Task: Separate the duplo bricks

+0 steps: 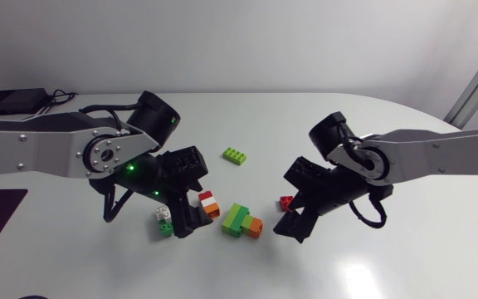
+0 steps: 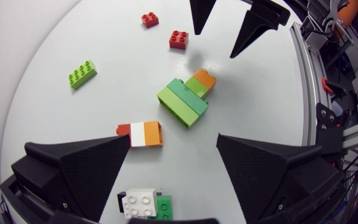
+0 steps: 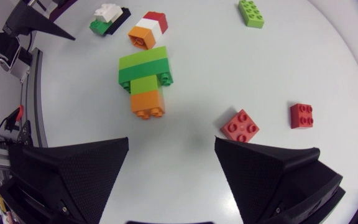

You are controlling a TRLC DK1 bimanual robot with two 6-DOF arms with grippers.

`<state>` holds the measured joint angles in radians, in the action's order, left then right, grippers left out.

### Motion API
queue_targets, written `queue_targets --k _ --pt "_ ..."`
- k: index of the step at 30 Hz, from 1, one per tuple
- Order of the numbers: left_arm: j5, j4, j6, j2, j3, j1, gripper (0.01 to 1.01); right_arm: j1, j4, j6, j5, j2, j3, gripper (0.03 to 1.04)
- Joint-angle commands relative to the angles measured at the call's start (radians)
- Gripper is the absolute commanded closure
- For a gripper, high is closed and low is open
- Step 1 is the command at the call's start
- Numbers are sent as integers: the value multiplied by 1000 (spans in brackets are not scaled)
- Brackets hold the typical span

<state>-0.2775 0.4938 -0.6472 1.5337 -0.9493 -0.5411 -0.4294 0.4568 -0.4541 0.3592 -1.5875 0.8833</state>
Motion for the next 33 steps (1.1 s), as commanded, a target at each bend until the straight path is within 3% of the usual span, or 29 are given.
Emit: queue_targets --k 1,25,33 --pt "-6 2 -37 23 -25 -7 57 -28 28 -14 -8 -25 40 69" --pt "-19 2 -62 19 -11 1 57 -180 68 6 -112 -215 181 72" --pt "-23 2 -74 20 0 3 57 -200 82 0 -143 -255 217 210"
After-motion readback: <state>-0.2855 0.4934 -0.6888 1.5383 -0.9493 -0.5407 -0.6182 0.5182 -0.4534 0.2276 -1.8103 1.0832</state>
